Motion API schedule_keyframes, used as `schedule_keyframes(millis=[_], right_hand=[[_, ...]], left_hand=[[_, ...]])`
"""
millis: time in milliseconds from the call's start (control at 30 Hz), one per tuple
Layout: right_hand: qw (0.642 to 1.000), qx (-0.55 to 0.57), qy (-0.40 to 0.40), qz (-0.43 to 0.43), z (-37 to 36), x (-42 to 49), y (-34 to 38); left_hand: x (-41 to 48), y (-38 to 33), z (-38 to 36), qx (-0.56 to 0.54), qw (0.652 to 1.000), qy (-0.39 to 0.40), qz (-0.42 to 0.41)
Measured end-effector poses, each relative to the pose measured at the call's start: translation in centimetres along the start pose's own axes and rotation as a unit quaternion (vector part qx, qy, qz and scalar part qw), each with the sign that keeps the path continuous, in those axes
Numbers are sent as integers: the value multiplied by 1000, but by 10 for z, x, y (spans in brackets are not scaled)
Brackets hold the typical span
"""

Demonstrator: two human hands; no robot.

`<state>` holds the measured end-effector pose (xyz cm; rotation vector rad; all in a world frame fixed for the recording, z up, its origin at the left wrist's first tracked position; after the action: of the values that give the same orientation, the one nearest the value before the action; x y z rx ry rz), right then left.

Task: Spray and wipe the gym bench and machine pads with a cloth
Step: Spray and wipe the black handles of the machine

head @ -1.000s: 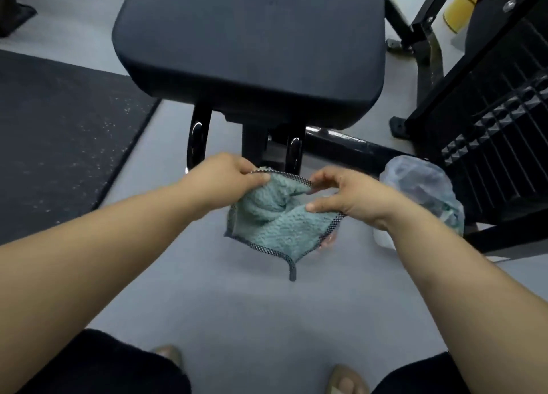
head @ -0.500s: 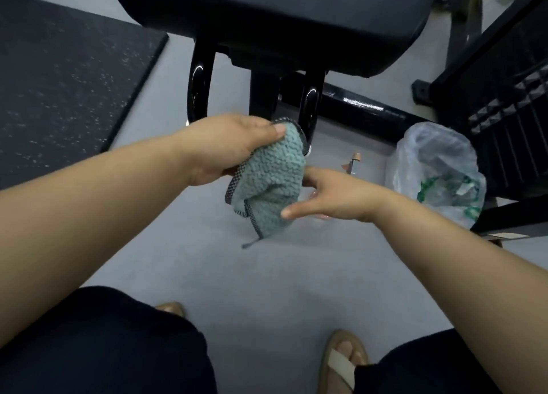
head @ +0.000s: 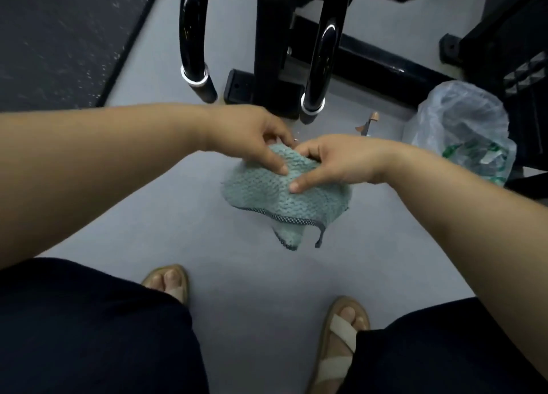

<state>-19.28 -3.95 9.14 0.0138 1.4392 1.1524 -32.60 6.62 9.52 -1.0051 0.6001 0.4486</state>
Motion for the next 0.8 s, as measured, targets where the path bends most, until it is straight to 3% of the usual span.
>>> schedule_keyframes(millis=[133, 233, 300, 433, 533, 633, 700, 733, 800], right_hand=[[991, -68, -85, -75, 8, 2, -18], [975, -38, -192, -107, 15, 3, -36], [952, -77, -268, -124, 20, 5, -44], [895, -118, -406, -140, 32, 8, -45], [876, -103, -446, -150, 37, 12, -44], [872, -1, -478, -105, 33, 20, -43], [844, 121, -523, -25, 26, 25, -41], [824, 153, -545, 13, 23, 30, -40], [799, 211, -556, 82, 16, 40, -36]], left_hand=[[19, 18, -1, 98, 993, -42, 53], [29, 23, 1, 211, 959, -136, 135], [35, 19, 5, 197, 944, -205, 169], [52, 9, -14, -38, 918, -365, 151], [66, 8, -45, -304, 834, -453, 83], [87, 5, -42, -576, 715, -396, 10], [95, 1, -34, -672, 650, -353, -46], [96, -4, -31, -698, 623, -343, -77], [96, -12, -29, -719, 603, -324, -121]])
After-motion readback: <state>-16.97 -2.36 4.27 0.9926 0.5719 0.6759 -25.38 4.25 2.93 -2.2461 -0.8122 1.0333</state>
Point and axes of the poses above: each hand's wrist, its own x-axis towards the middle knuckle, its own z-axis out of the back of the hand, y = z × x, the point moved 1 cm from there along x, towards the middle knuckle, and after that the axes turned 10 degrees about y, right-handed, at the moved point
